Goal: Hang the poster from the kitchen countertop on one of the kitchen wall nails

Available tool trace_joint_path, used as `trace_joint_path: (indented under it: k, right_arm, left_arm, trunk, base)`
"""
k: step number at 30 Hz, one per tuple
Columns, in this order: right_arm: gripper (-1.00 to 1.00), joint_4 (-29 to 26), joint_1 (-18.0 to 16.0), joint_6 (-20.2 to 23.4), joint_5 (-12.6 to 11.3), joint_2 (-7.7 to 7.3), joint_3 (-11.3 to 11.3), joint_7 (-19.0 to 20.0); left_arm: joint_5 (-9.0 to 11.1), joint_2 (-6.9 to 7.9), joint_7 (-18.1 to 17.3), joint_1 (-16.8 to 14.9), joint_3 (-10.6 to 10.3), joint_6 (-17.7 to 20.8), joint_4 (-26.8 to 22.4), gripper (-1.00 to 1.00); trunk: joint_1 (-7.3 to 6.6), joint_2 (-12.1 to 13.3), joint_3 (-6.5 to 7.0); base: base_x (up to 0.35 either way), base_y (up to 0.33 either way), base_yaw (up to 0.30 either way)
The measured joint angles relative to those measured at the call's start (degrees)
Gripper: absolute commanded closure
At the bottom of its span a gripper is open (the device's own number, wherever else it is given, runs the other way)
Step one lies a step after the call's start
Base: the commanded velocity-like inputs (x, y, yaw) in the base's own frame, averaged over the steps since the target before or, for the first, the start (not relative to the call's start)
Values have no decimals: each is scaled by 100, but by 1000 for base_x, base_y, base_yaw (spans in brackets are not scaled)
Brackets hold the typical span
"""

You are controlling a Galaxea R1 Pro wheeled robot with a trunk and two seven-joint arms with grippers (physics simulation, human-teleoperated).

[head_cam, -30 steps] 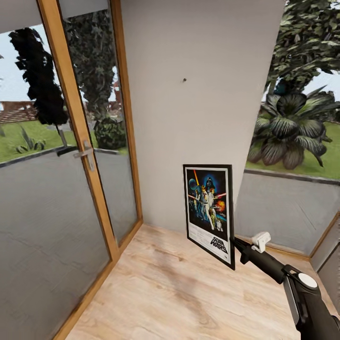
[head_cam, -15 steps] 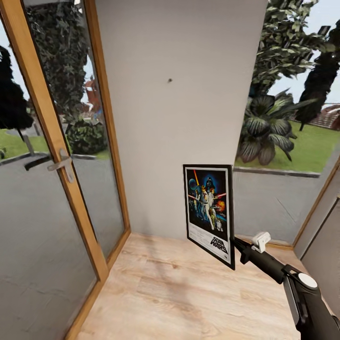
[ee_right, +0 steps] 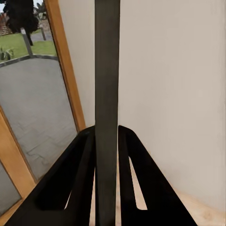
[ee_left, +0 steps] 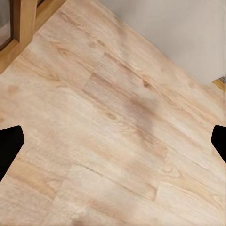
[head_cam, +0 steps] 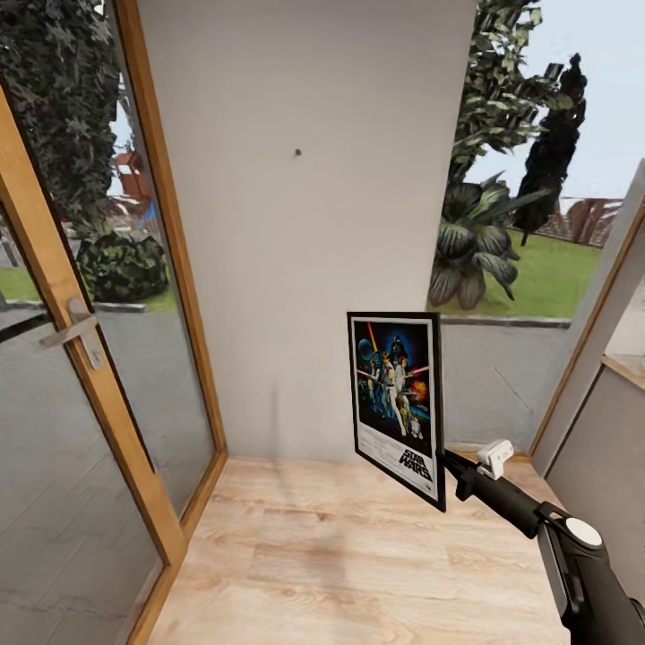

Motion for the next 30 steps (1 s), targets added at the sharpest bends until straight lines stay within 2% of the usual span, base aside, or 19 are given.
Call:
trace_joint_path:
  k: [20,30]
  right_arm:
    - [100,5,0,-2,1,1,0,9]
    - [100,6,0,-2,1,0,0,9]
  left_arm:
    - [0,-4,2,-2,14,0,0,-100]
    - [0,-4,2,-1,29,7,0,-100]
  trunk:
    - [-2,0,0]
    - [-2,0,7]
  base:
    - [312,1,-3]
    - [335,0,-79]
